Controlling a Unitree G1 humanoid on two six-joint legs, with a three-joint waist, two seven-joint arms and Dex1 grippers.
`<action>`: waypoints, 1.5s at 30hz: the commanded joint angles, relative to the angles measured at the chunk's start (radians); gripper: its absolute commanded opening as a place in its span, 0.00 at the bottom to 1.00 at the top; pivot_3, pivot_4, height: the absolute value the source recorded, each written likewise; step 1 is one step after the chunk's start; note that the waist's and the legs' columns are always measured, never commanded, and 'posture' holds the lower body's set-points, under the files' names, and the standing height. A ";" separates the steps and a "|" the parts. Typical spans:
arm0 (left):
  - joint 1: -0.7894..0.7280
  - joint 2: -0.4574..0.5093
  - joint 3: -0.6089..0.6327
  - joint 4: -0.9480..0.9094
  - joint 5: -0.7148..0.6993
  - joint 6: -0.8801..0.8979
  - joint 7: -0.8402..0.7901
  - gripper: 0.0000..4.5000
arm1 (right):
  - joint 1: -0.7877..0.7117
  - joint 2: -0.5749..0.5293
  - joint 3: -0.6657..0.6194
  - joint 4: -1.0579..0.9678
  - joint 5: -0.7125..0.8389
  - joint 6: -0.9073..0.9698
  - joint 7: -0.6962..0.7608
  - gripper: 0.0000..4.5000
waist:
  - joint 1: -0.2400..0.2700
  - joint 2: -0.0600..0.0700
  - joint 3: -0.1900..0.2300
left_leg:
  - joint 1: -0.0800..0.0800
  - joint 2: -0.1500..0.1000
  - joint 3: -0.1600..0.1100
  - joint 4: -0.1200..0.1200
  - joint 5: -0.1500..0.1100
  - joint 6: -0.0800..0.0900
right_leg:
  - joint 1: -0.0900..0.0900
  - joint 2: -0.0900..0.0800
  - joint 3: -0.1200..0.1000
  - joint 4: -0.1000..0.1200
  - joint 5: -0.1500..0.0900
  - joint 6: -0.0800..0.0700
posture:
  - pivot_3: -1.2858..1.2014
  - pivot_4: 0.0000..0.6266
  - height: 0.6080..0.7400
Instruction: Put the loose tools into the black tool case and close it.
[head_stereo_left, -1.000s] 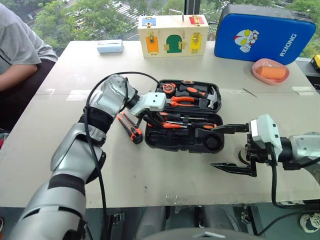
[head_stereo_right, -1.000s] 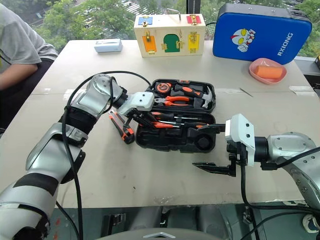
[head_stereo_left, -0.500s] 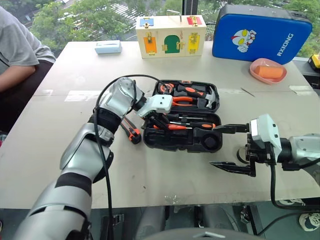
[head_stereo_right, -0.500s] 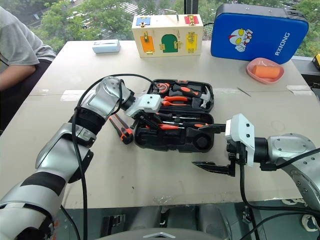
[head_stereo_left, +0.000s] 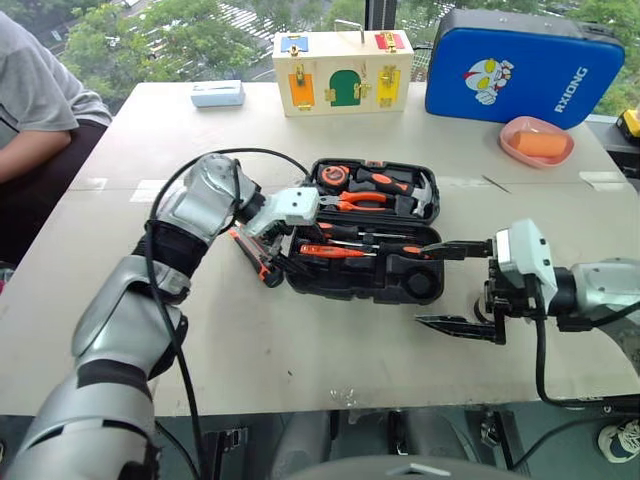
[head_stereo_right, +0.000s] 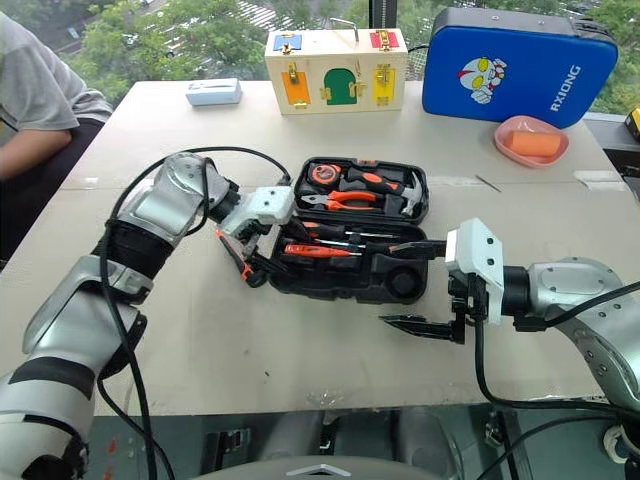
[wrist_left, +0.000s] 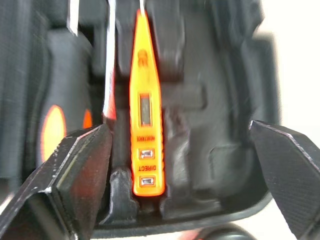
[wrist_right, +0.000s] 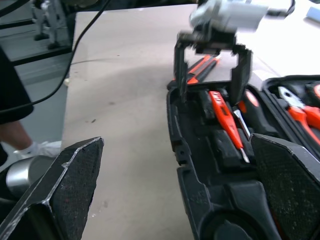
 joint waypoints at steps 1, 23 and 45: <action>0.005 0.015 0.103 -0.076 -0.121 0.116 -0.004 0.86 | -0.010 0.002 -0.010 -0.014 0.013 -0.012 0.005 1.00 | 0.001 0.000 0.000 | 0.000 0.000 0.000 0.000 0.000 -0.001 | 0.000 0.000 0.000 0.000 0.000 0.000 | 0.52 0.24 0.96; 0.286 -0.152 0.223 0.016 0.054 -0.102 0.264 0.03 | -0.022 0.005 -0.009 0.031 -0.002 -0.012 -0.001 1.00 | 0.002 0.000 0.000 | 0.001 0.000 0.001 0.000 0.000 -0.001 | 0.000 -0.003 0.001 0.001 0.000 0.000 | 0.52 0.24 0.96; 0.707 0.138 0.701 -0.657 -0.232 0.379 0.414 0.08 | -0.183 0.083 0.091 0.183 -0.056 -0.063 0.064 1.00 | -0.033 0.001 -0.003 | 0.001 0.001 -0.001 -0.003 0.001 -0.001 | -0.004 -0.002 0.007 0.002 0.000 0.000 | 0.52 0.24 0.96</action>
